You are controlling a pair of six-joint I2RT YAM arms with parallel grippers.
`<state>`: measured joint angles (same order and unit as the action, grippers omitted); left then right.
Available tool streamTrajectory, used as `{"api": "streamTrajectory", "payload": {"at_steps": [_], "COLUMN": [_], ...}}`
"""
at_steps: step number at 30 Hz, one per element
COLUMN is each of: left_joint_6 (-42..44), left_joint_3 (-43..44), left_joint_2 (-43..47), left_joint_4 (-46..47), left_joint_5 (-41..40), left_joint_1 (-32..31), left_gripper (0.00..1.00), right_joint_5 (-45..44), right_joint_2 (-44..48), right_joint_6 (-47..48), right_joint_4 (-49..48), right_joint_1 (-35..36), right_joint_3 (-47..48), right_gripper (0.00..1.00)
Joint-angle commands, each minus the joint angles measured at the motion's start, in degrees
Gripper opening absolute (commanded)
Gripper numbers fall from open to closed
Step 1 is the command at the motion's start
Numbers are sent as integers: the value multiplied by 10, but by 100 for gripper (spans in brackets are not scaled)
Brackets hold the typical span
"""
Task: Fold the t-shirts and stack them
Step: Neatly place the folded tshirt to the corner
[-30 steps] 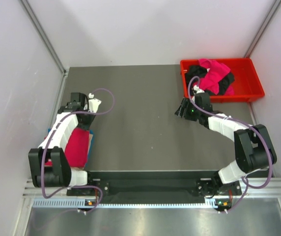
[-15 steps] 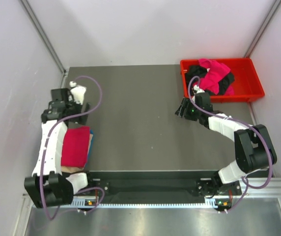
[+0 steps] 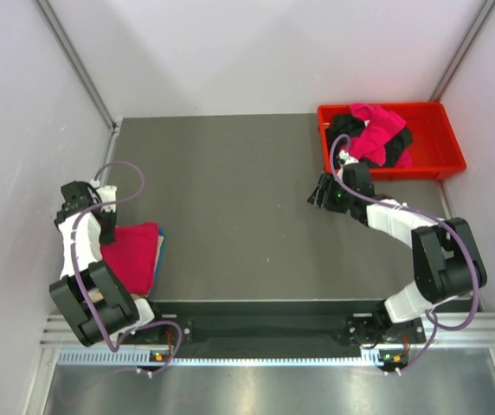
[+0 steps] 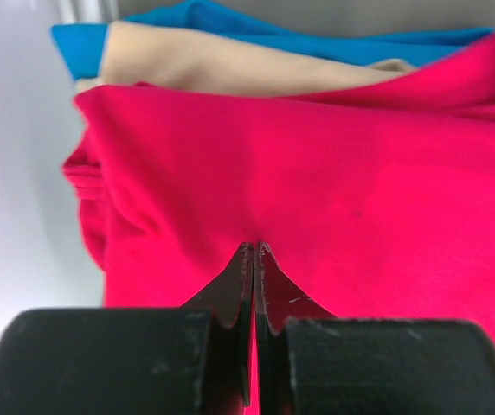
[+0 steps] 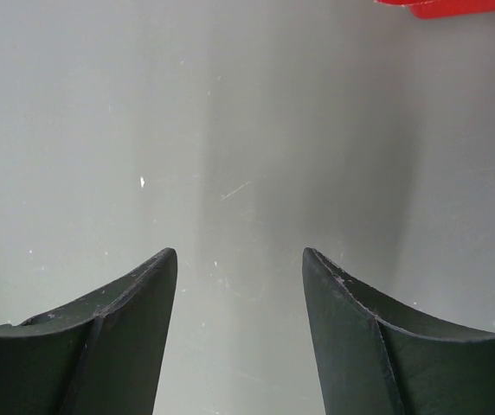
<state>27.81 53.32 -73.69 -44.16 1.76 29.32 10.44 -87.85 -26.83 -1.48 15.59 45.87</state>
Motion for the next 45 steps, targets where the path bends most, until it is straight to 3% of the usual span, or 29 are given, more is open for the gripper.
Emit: {"api": "streamTrajectory", "payload": {"at_steps": [1,8,16,30,33,35,37,45], "left_joint_6": [8,23,54,67,67,76,75,51], "left_joint_3": [-2,-7,8,32,64,69,63,92], "left_joint_2": [-15,-22,-92,-62,-39,-20,-15,-128], "left_joint_4": [64,93,127,128,70,39,46,77], "left_joint_5": [-30,-60,-90,-127,-36,78,130,100], "left_joint_1": [26,54,121,137,136,133,131,130], "left_gripper": [0,0,0,2,2,3,4,2], "right_joint_5": [2,-4,-3,-3,-4,-3,-3,-4], "right_joint_2": [5,5,9,25,26,23,23,25], "right_joint_6": [14,13,14,18,19,15,13,14], "right_joint_4": [-5,-5,-1,7,6,4,2,6], "right_joint_1": [-9,-14,-16,-26,-26,-26,-26,-27], "right_joint_3": [25,24,26,25,25,25,25,26], "right_gripper": [60,61,61,61,60,61,61,61]}}
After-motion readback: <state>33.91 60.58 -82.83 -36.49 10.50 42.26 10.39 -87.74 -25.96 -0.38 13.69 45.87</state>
